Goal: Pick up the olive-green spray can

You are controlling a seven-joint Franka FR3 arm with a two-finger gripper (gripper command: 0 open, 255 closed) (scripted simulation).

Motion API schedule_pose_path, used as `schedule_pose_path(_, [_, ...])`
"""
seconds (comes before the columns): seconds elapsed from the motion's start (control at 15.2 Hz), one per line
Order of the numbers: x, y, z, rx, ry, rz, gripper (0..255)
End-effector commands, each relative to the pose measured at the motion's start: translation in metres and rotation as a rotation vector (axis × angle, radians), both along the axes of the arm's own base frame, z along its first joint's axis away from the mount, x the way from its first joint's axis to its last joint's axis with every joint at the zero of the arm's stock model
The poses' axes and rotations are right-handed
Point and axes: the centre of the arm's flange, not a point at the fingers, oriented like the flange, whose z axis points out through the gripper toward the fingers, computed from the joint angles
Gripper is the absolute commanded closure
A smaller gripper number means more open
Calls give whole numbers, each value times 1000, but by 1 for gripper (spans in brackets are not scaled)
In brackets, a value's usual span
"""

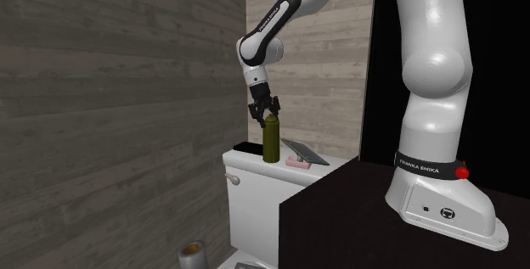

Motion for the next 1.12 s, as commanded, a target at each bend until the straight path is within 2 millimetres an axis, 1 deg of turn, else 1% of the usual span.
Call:
schedule_pose_path(0.0, [0,0,-1,0,1,0,255])
schedule_pose_path(0.4, [0,0,-1,0,1,0,255])
schedule_pose_path(1.06, [0,0,52,0,1,0,255])
